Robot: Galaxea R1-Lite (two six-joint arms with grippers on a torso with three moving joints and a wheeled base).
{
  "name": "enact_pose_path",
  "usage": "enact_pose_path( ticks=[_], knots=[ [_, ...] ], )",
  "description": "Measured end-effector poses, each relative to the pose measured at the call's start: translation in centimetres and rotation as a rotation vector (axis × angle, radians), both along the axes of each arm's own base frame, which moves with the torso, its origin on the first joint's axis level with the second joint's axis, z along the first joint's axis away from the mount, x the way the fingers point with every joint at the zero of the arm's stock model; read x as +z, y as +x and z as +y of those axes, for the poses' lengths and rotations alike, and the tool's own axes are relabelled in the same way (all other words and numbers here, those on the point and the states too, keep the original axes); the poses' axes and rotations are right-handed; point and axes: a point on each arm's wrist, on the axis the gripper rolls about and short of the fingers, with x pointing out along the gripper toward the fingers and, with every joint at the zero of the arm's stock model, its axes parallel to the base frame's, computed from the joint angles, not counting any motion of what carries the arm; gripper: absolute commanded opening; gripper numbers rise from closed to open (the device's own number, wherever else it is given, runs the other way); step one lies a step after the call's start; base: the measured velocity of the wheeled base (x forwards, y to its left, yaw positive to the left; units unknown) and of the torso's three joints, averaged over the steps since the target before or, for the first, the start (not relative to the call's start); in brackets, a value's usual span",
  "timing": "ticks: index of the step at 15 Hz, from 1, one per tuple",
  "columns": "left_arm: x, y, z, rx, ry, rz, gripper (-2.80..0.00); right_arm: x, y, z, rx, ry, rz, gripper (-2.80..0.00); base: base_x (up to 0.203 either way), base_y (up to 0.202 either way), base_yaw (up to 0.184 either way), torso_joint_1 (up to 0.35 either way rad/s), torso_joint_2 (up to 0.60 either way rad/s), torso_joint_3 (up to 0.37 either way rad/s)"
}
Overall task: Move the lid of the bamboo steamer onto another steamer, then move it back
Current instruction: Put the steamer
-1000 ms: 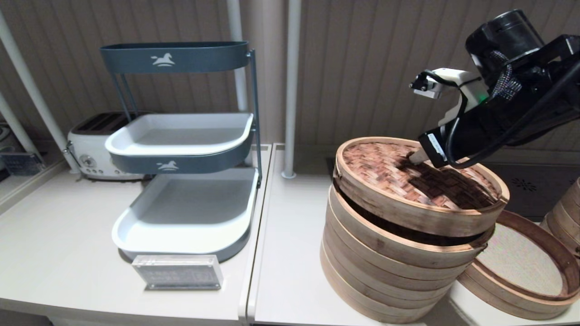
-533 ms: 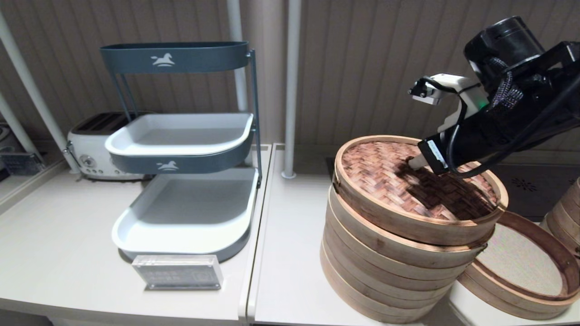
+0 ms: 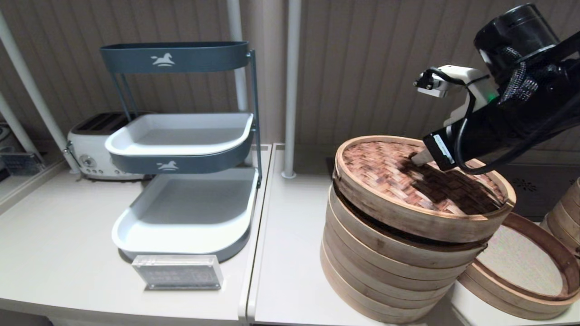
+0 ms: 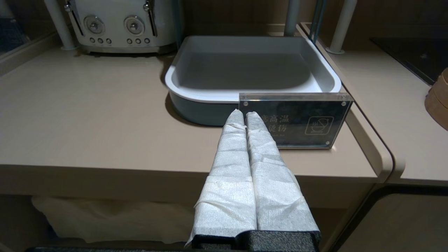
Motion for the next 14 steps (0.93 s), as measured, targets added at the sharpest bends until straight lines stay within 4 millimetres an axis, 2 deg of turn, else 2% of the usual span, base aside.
enact_pose_path(
  ticks=[7,14],
  knots=[
    [0.0,0.0,0.0,0.000,0.000,0.000,-2.80,-0.9,-0.2,-0.1,-0.002,-0.011,0.035,-2.80,0.000,0.000,0.000,0.000,0.00,0.000],
    [0.0,0.0,0.0,0.000,0.000,0.000,-2.80,-0.7,-0.4,-0.1,0.000,-0.009,0.029,-2.80,0.000,0.000,0.000,0.000,0.00,0.000]
  ],
)
